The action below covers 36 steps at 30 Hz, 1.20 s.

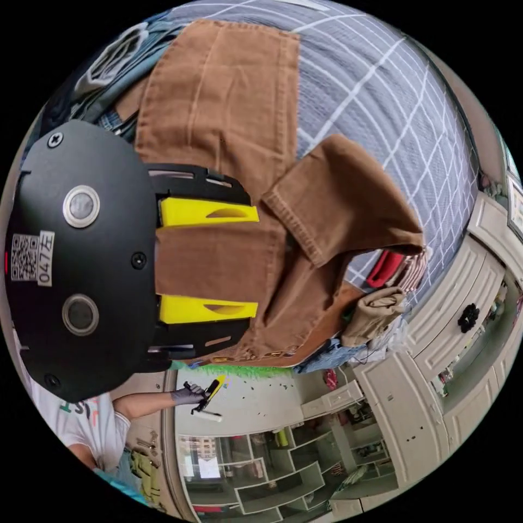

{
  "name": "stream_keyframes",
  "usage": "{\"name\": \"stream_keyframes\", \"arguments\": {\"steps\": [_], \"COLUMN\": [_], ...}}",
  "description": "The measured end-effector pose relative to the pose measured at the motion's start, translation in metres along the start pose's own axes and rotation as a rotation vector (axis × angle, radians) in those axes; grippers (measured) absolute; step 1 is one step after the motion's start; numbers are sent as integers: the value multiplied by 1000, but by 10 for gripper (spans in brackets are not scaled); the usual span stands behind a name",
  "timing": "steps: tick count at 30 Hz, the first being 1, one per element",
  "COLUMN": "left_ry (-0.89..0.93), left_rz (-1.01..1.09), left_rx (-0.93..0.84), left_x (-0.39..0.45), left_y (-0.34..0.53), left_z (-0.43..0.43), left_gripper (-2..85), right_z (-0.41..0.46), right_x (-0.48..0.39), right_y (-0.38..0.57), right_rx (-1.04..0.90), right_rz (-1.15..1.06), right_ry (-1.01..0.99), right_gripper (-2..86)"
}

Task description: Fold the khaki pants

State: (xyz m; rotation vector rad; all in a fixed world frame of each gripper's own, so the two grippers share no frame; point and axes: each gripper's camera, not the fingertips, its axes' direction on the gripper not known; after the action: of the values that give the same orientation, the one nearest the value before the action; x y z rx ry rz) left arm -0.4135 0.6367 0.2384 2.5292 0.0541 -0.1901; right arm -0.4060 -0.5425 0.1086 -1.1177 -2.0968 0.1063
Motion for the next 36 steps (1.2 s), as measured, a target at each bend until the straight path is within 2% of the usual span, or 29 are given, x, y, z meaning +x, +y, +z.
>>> {"name": "stream_keyframes", "arguments": {"steps": [2,6,12,15,19,21,24,26,29,31,32,36], "left_ry": [-43,-111,-123,-104,-25,-80,-367,-603,-829,-886,-859,-797], "left_rz": [30,58,62,62,-7,-1,167,363,567,689,742,765], "left_rx": [-73,-156,-267,-252,-107,-17,79,168,281,244,183,60], "left_x": [34,87,159,183,206,225,290,350,409,432,438,441], "left_y": [14,3,-24,-23,-29,-36,-60,-78,-95,-109,-120,-147], "left_z": [25,63,104,102,68,48,27,28,54,81,100,145], "left_gripper": [184,183,183,183,173,165,143,122,115,132,146,146], "right_z": [21,58,57,53,61,62,46,19,9,18,29,67], "right_x": [-2,-21,-82,-87,-80,-84,-111,-143,-191,-227,-251,-313], "right_y": [36,49,44,55,79,83,85,91,97,99,100,106], "right_rx": [-34,-134,-212,-225,-215,-219,-185,-18,121,133,128,109], "right_rz": [8,-2,-148,-133,3,49,35,1,-37,-94,-145,-258], "right_ry": [-30,-71,112,106,-15,-21,107,100,30,40,62,112], "right_gripper": [129,99,23,18,38,62,82,69,57,54,51,41]}}
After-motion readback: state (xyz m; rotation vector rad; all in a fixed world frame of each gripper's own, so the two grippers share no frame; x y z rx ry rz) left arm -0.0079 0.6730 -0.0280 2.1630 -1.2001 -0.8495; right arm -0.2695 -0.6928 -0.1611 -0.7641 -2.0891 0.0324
